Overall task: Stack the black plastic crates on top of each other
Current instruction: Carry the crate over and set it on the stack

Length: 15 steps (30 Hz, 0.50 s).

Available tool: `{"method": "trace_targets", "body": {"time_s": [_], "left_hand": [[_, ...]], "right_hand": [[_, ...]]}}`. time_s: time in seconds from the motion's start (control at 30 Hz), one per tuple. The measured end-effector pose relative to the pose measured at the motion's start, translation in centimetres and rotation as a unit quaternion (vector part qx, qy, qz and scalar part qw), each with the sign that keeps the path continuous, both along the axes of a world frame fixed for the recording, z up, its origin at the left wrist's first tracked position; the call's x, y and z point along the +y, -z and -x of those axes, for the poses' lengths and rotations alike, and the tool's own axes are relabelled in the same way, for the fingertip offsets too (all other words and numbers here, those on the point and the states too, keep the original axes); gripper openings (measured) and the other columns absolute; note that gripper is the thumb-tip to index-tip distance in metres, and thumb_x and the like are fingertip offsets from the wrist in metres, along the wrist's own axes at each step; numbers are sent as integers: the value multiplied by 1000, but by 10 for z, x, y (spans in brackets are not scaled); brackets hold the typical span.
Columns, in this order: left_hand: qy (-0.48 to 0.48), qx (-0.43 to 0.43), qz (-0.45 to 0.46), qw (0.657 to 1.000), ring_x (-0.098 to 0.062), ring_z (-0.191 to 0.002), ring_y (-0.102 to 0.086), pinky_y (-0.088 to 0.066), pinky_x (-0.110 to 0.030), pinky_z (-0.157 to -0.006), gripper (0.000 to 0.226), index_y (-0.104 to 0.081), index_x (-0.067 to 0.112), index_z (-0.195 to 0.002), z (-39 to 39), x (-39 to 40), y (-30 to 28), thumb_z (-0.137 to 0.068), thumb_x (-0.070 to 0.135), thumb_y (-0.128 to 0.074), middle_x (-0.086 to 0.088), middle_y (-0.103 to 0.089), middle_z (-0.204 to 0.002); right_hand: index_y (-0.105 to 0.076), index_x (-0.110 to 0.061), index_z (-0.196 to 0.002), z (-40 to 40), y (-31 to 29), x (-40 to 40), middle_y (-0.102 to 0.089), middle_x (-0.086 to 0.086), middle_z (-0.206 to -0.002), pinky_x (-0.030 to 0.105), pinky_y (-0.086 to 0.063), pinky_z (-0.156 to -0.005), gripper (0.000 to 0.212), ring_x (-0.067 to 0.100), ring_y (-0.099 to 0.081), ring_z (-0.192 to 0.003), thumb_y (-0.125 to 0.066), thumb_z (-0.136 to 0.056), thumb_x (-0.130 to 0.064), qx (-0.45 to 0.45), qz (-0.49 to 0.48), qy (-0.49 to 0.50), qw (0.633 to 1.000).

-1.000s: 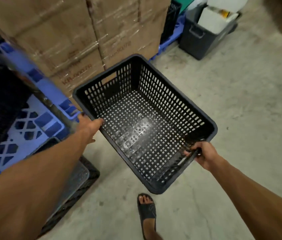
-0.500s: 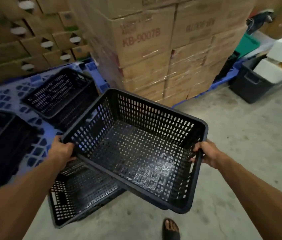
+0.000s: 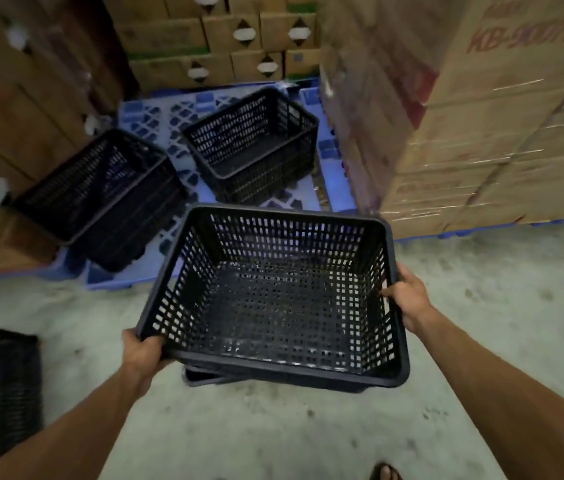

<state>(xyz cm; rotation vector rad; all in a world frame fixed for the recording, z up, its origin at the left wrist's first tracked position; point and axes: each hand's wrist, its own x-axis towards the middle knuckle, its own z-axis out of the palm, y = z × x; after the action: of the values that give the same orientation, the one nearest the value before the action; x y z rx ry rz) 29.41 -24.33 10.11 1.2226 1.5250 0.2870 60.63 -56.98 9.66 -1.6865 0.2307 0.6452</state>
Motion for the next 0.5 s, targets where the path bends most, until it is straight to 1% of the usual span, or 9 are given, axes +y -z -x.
{"method": "trace_targets", "body": {"time_s": [0.03,0.07,0.1,0.2,0.27,0.3,0.37,0.4,0.5], "left_hand": [[-10,3,8,1000,-33,-87,-59,-57,-35,-47,34,-35,12,-109,11,1,8,-87,-9,-49,-21,-48,-120],[-18,8,16,1000,-33,-87,-60,-57,-37,-54,34,-35,12,-109,24,4,20,-87,-9,-50,-22,-48,-121],[-24,13,26,999,-33,-84,-61,-57,-39,-56,34,-36,12,-109,35,4,30,-87,-9,-51,-22,-49,-121],[-39,21,70,997,-33,-67,-63,-57,-35,-44,32,-38,8,-114,59,5,58,-90,-5,-55,-27,-53,-116],[-38,31,93,994,-35,-67,-64,-58,-37,-47,34,-39,8,-120,65,4,69,-92,0,-57,-28,-57,-118],[-40,36,98,994,-34,-70,-67,-58,-38,-51,34,-38,11,-118,68,5,75,-92,3,-57,-24,-59,-117],[-39,45,104,993,-31,-74,-70,-57,-38,-54,30,-37,18,-111,67,6,80,-92,6,-57,-17,-63,-110],[-29,57,111,992,-31,-73,-71,-57,-38,-54,29,-36,20,-108,65,7,80,-93,10,-57,-15,-65,-107],[47,164,103,980,-33,-79,-69,-58,-43,-60,31,-36,23,-106,65,4,75,-90,28,-61,-15,-64,-110]], "right_hand": [[-59,-19,-135,1,11,11,-70,7,-119,41,-57,-89,74,26,-66,-103,-44,-78,26,-2,5,-2,1000],[-57,-21,-136,2,24,25,-69,7,-122,44,-53,-96,74,26,-65,-107,-44,-79,25,-8,15,-12,1000],[-57,-23,-137,1,35,34,-69,6,-122,45,-51,-99,74,26,-65,-107,-46,-80,23,-15,28,-20,999],[-60,-33,-133,-4,62,61,-72,-8,-107,42,-53,-97,70,23,-66,-103,-53,-82,14,-46,76,-53,995],[-64,-40,-124,-11,76,77,-72,-17,-96,34,-57,-89,66,21,-66,-98,-54,-85,13,-71,68,-78,992],[-64,-39,-121,-13,83,86,-72,-16,-97,35,-57,-89,64,20,-65,-96,-53,-86,14,-84,58,-93,990],[-61,-29,-130,-19,94,95,-71,-3,-109,44,-52,-97,59,19,-62,-96,-53,-89,12,-109,56,-103,987],[-57,-25,-137,-22,95,97,-69,2,-117,46,-49,-101,58,19,-61,-99,-53,-90,9,-119,62,-104,986],[-43,-18,-148,-25,94,90,-61,6,-134,42,-40,-111,57,23,-57,-121,-57,-95,-2,-171,130,-159,964]]}}
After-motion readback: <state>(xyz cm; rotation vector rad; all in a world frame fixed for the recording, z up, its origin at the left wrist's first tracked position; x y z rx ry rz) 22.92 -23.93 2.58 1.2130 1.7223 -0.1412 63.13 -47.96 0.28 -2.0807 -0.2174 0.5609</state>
